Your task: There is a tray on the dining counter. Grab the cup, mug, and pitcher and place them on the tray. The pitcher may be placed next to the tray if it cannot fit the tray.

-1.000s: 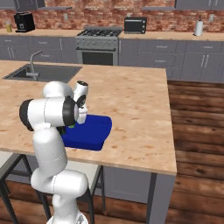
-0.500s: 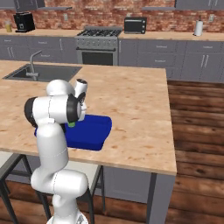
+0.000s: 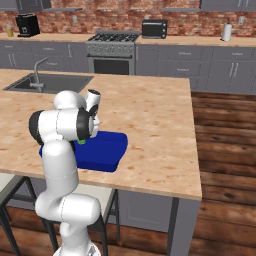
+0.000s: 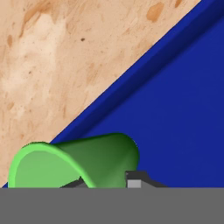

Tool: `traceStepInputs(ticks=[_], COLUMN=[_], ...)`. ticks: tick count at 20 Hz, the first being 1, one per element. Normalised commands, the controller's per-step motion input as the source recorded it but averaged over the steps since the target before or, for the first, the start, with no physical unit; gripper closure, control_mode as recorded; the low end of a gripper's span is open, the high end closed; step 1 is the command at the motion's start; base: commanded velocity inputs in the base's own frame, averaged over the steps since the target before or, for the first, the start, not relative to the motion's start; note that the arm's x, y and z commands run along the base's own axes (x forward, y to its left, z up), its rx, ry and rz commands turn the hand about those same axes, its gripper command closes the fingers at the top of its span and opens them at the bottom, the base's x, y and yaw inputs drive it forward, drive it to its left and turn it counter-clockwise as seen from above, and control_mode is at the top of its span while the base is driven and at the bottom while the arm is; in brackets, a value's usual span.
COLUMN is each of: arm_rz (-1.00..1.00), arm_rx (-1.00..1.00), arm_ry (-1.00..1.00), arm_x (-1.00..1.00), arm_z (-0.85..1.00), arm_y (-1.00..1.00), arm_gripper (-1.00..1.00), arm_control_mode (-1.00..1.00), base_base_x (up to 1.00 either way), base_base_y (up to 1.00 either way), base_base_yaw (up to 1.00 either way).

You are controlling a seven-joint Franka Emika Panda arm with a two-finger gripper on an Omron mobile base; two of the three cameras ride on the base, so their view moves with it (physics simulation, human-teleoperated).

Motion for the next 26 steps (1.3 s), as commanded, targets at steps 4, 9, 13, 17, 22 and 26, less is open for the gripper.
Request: traceStepInputs(ticks=[4,9,13,17,22,26], arm_rz=[0.00,0.00,0.00,0.00,0.06,0.06], arm_rx=[0.00,0.00,0.00,0.00,0.01,0.00], arm_ry=[0.00,0.00,0.00,0.00,0.00,0.00], arm_x=[0.00,0.00,0.00,0.00,-0.07,-0.38], arm_z=[0.00,0.00,0.00,0.02,0.34,0.57], arm_y=[0.00,0.00,0.00,-0.02,-0.10,0.02], arm_gripper=[-1.00,-1.00,-1.00,-1.00,-1.00,-1.00], arm_control_mode=[-1.00,-1.00,-1.00,-1.00,-1.00,-1.00], base_base_x=[0.00,0.00,0.00,0.00,0.00,0.00], base_base_y=[0.00,0.00,0.00,0.00,0.00,0.00], base_base_yaw=[0.00,0.00,0.00,0.00,0.00,0.00])
